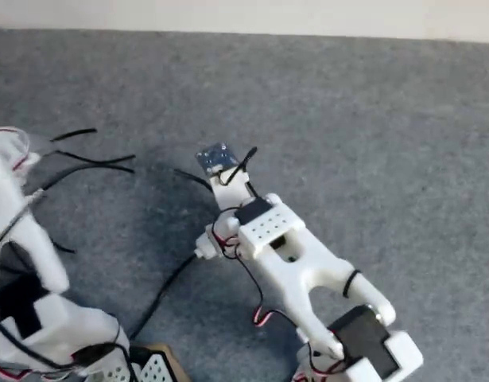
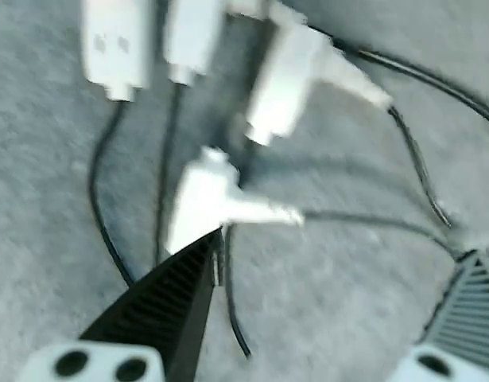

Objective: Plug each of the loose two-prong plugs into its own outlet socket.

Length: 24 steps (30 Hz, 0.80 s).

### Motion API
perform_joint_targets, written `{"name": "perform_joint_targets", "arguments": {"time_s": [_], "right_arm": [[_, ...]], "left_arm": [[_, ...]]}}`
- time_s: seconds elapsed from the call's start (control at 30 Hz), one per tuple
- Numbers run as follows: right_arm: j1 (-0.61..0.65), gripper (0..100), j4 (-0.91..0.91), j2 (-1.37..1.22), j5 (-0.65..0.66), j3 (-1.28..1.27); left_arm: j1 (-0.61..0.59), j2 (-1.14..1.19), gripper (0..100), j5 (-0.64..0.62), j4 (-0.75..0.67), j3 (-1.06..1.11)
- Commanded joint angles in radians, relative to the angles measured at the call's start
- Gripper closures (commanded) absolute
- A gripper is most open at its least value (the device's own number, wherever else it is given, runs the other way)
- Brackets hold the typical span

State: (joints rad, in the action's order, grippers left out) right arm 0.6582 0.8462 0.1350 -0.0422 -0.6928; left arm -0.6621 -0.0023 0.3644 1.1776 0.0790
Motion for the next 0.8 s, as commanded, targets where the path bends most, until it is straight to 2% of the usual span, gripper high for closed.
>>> {"name": "perform_joint_targets", "arguments": {"time_s": [0.0, 0.2, 0.37, 0.47, 0.63, 0.77], "right_arm": [[-0.024, 69.4, 0.070, 0.160, -0.002, 0.033], [-0.061, 69.4, 0.240, 0.527, -0.002, 0.119], [-0.237, 69.4, 0.297, 0.840, 0.021, 0.045], [-0.306, 69.4, 0.239, 0.952, 0.081, -0.165], [-0.358, 69.4, 0.001, 1.000, 0.091, -0.549], [-0.357, 69.4, -0.117, 1.000, 0.091, -0.685]], "left_arm": [[0.102, -0.096, 58, 0.011, 0.097, -0.045], [0.289, -0.145, 58, 0.037, 0.298, -0.033], [0.450, -0.147, 58, 0.195, 0.436, -0.001], [0.544, -0.153, 58, 0.233, 0.433, 0.090], [0.707, -0.145, 67, 0.287, 0.358, 0.254], [0.819, -0.145, 67, 0.308, 0.278, 0.363]]}}
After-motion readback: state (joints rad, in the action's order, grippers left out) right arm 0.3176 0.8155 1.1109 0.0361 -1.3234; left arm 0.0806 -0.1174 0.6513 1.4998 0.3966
